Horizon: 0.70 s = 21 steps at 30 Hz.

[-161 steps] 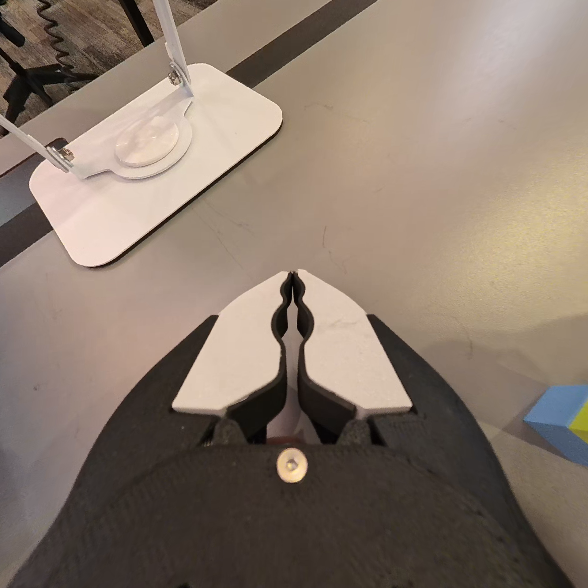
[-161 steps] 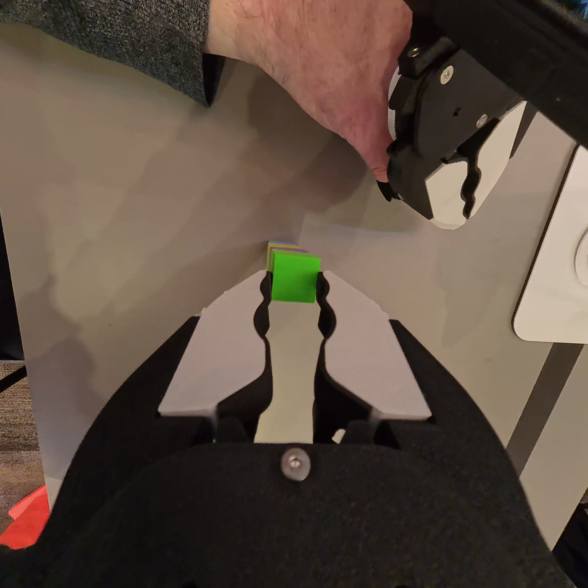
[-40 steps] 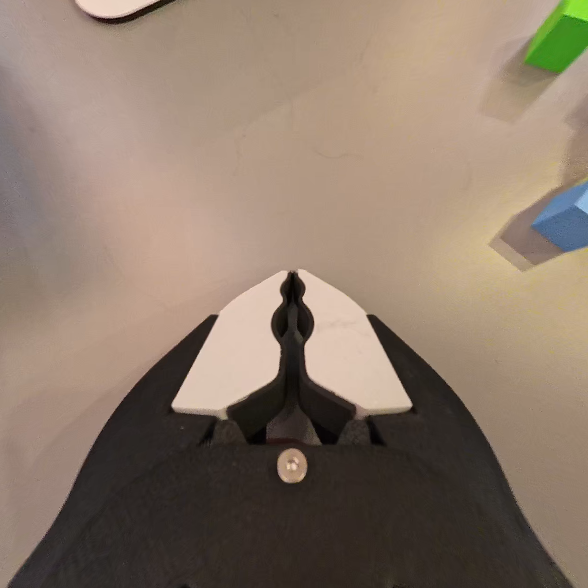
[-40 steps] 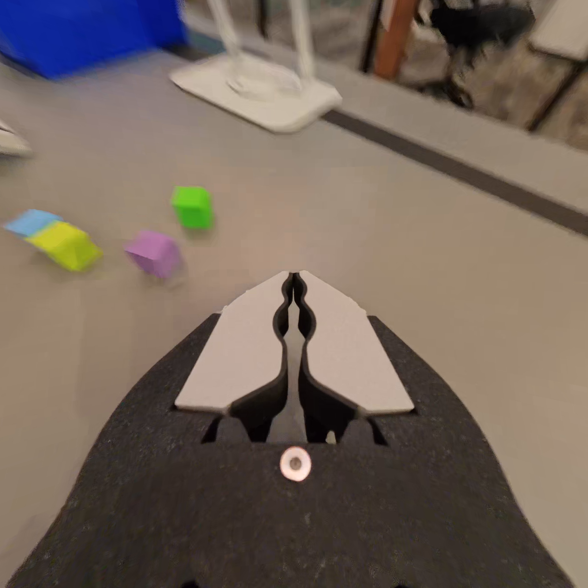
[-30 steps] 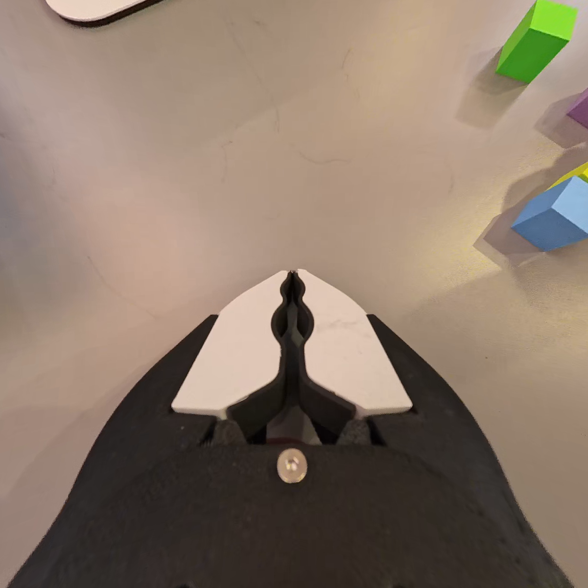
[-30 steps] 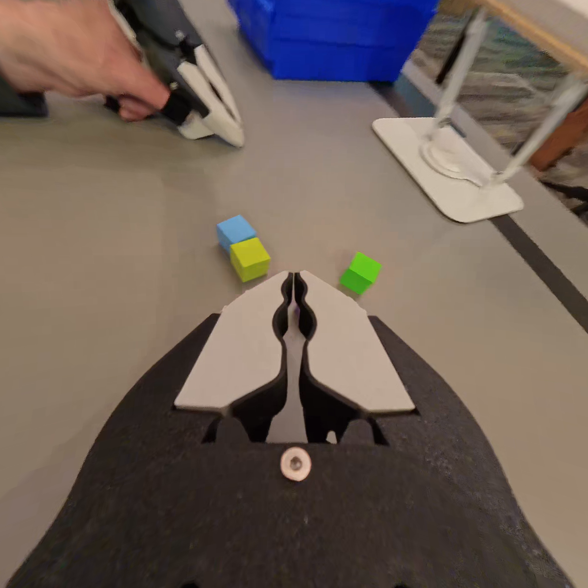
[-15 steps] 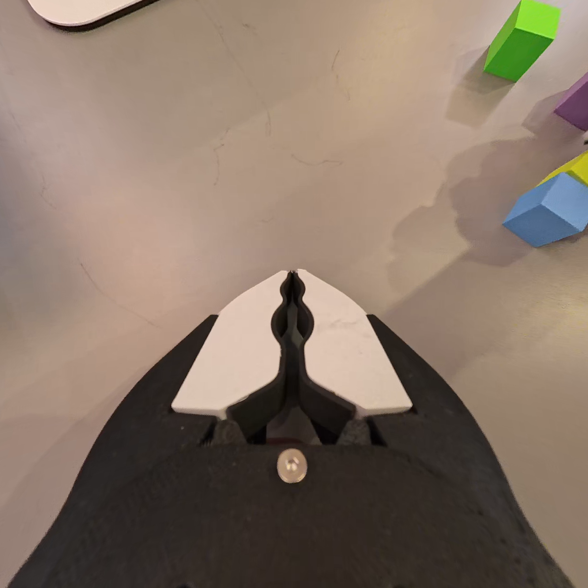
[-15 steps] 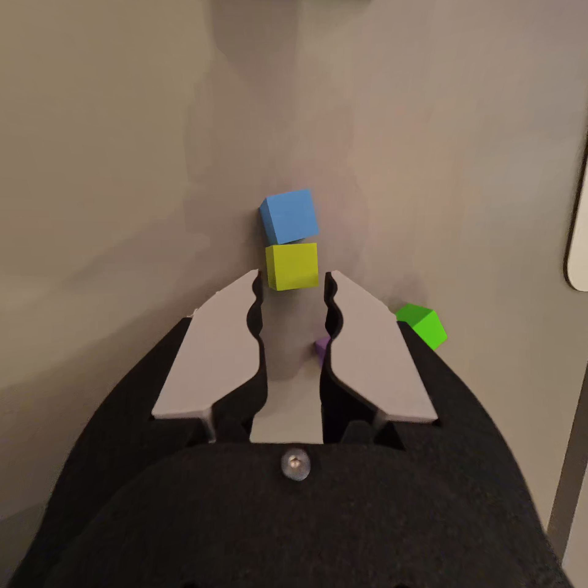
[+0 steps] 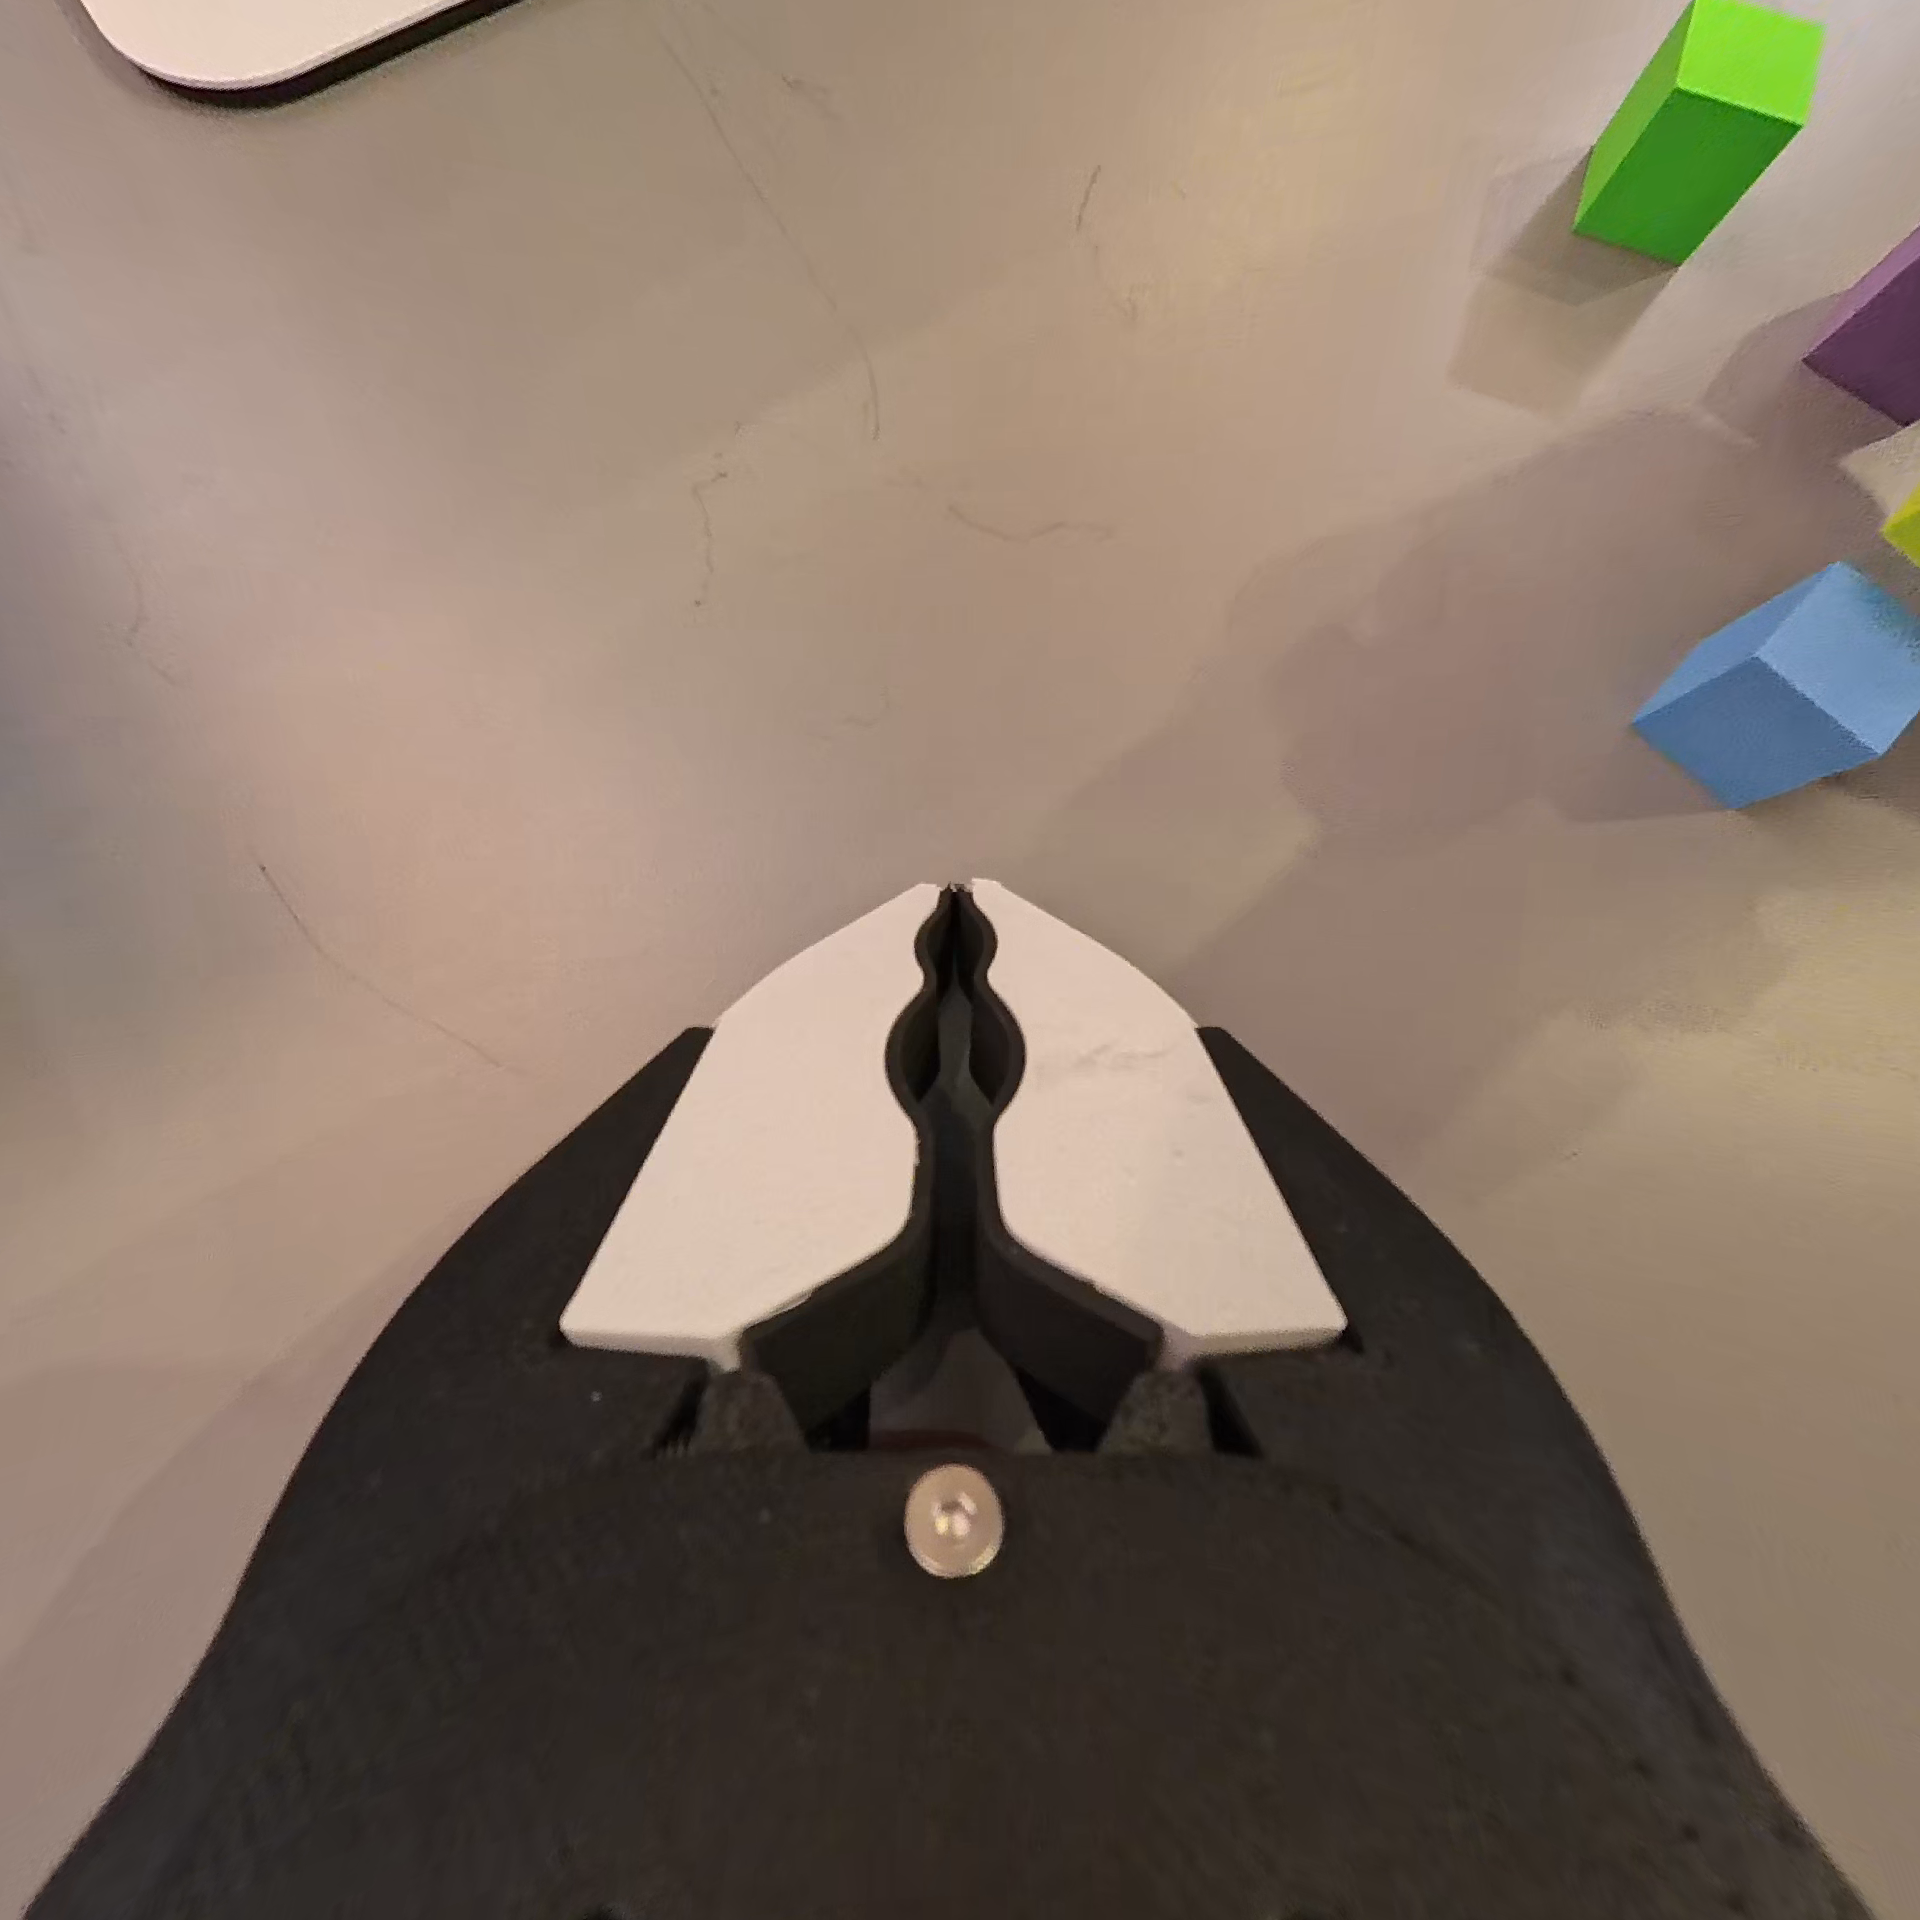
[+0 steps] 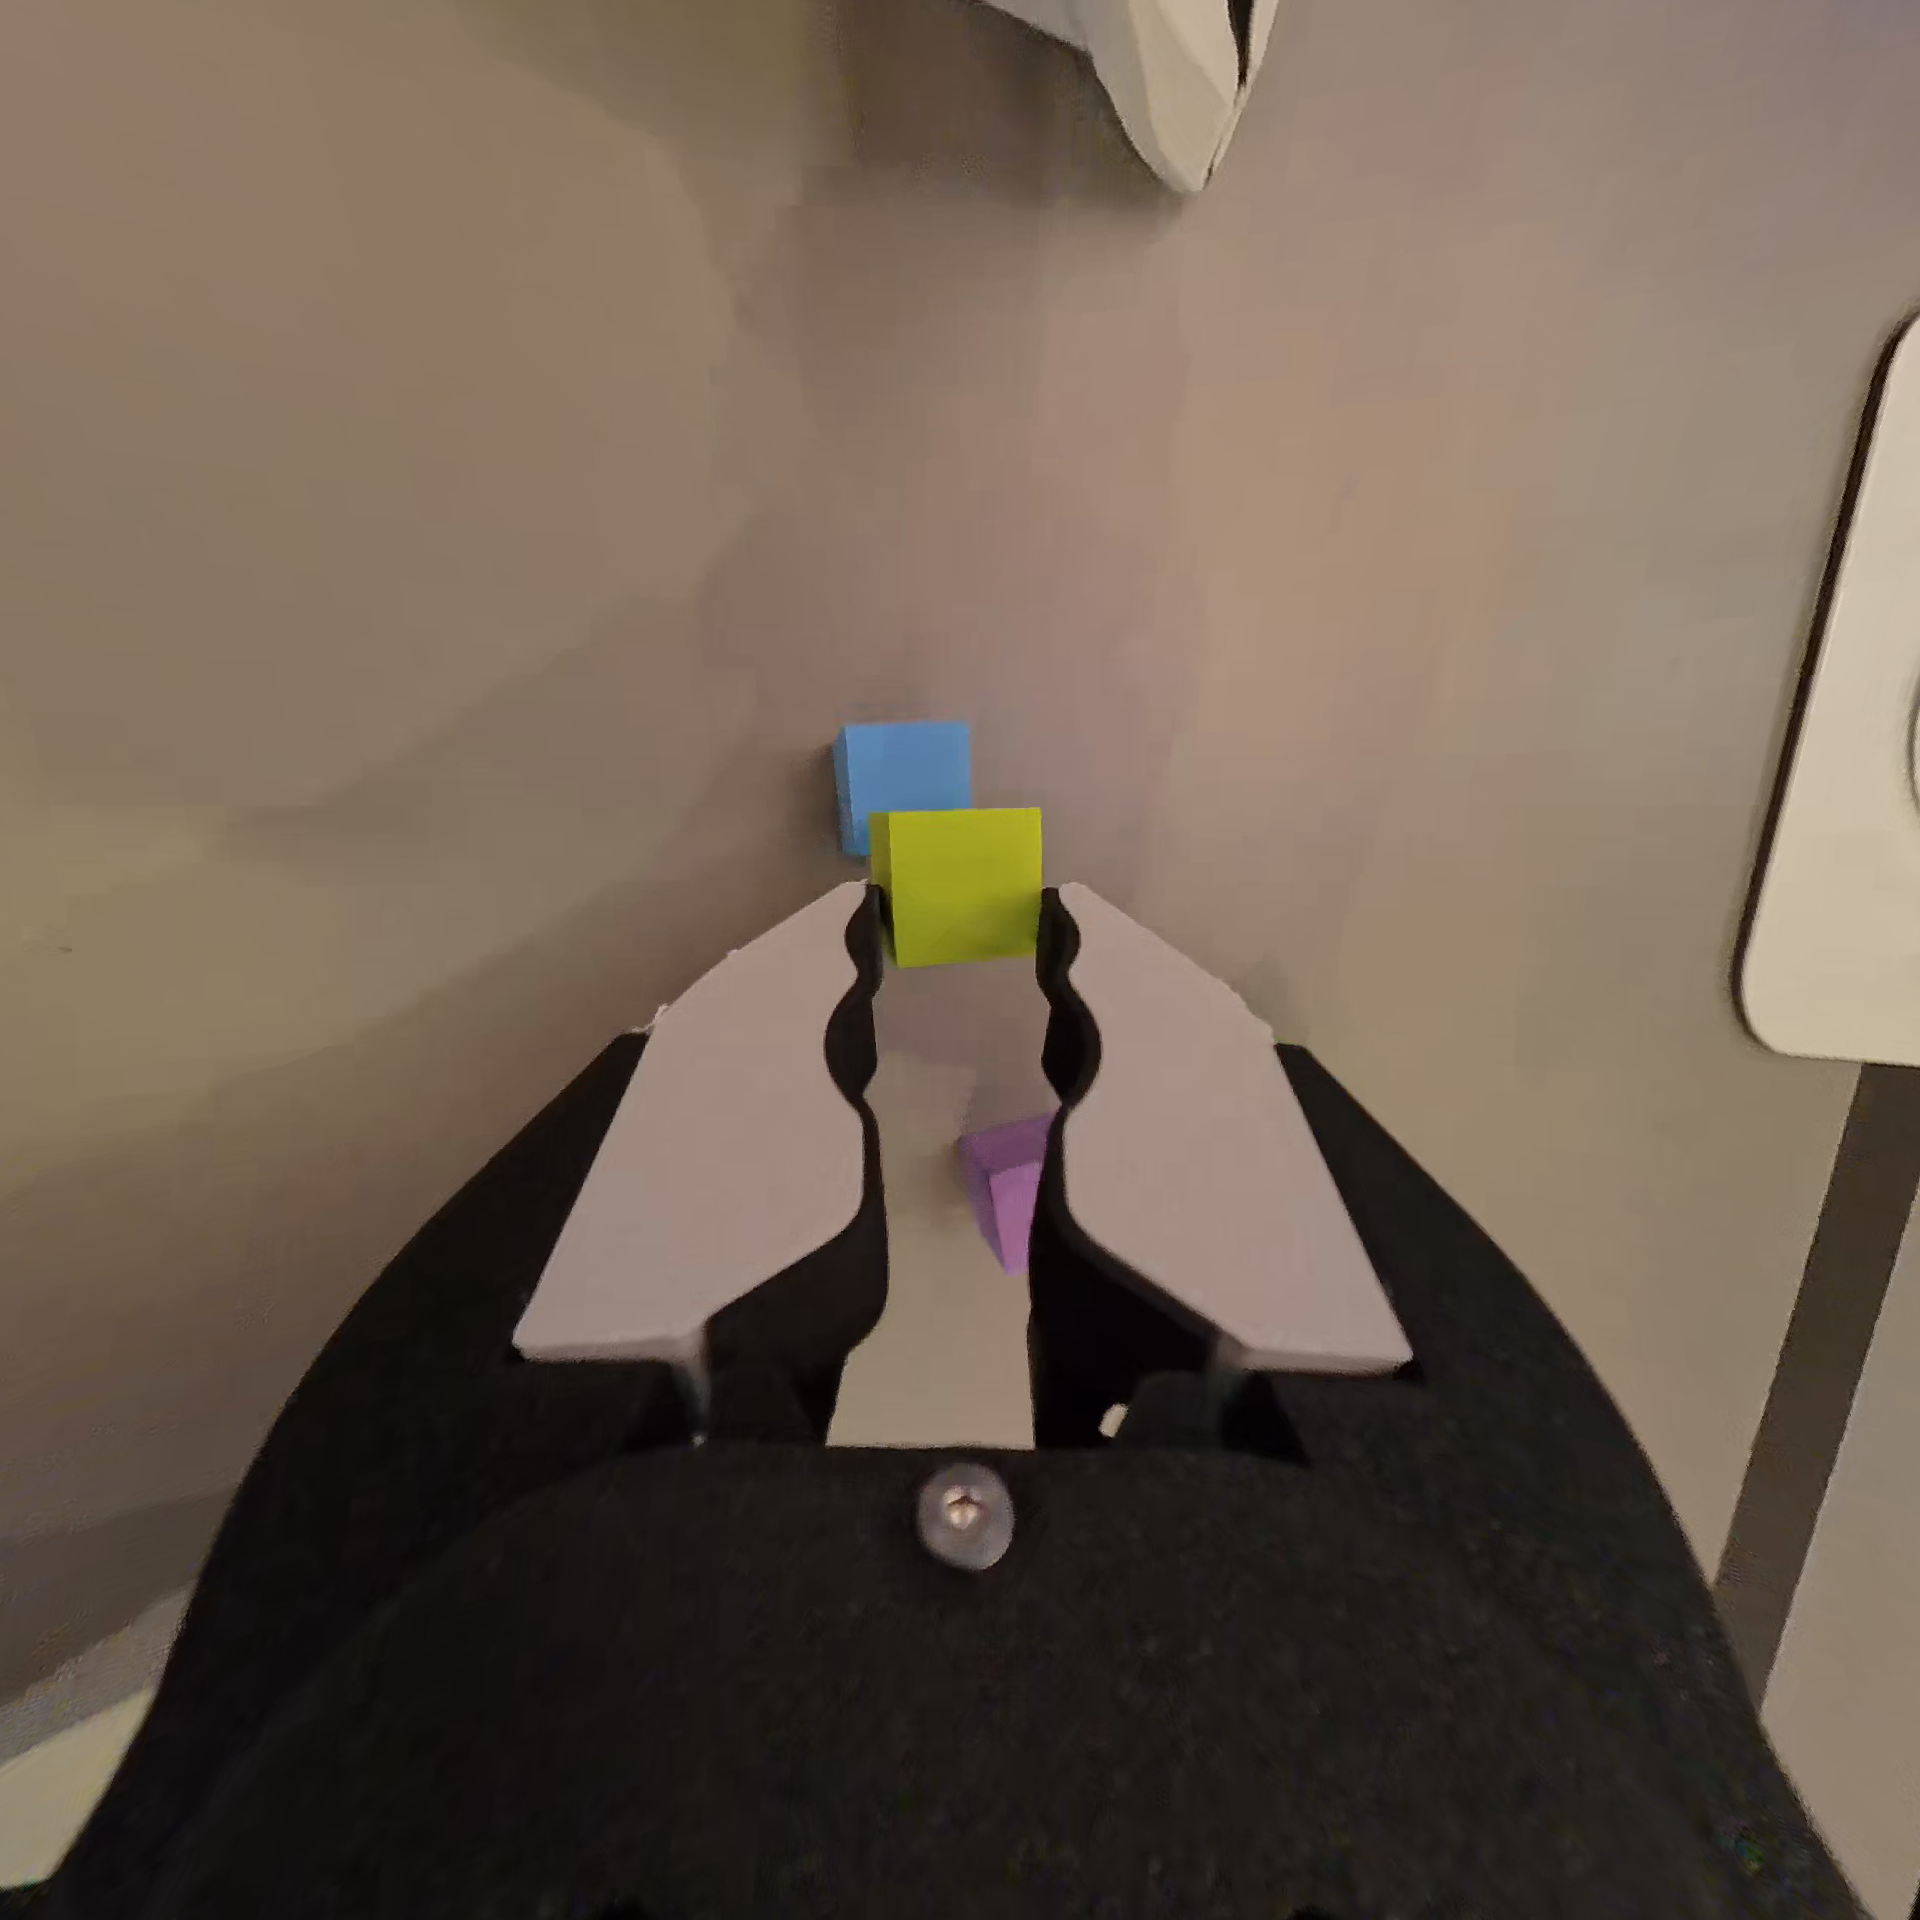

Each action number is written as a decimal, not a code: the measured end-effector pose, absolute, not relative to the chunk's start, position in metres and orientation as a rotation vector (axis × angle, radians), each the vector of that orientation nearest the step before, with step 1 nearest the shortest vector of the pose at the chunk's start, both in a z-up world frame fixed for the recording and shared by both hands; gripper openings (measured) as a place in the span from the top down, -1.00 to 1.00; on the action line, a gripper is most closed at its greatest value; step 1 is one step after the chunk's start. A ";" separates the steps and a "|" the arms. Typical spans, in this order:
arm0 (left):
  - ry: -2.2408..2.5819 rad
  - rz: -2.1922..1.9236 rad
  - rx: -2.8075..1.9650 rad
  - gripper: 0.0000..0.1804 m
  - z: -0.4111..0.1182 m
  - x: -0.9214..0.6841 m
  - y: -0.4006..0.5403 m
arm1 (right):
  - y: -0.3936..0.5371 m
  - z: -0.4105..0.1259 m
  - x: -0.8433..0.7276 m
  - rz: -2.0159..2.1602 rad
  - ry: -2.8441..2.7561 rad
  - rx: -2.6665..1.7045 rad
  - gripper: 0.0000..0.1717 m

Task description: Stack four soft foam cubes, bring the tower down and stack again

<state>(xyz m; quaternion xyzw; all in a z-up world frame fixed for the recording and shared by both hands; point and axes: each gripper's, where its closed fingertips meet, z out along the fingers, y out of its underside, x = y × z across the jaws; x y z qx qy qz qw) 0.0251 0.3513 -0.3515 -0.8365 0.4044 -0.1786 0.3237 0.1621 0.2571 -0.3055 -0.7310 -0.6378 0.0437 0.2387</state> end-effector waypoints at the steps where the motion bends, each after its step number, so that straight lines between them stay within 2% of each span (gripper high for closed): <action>1: 1.061 -0.468 -2.195 1.00 -0.352 0.025 0.351 | 0.258 -0.304 0.159 0.119 -1.765 -1.995 0.67; 21: 1.066 -0.471 -2.193 1.00 -0.351 0.025 0.351 | 0.260 -0.314 0.144 0.163 -1.849 -2.024 0.67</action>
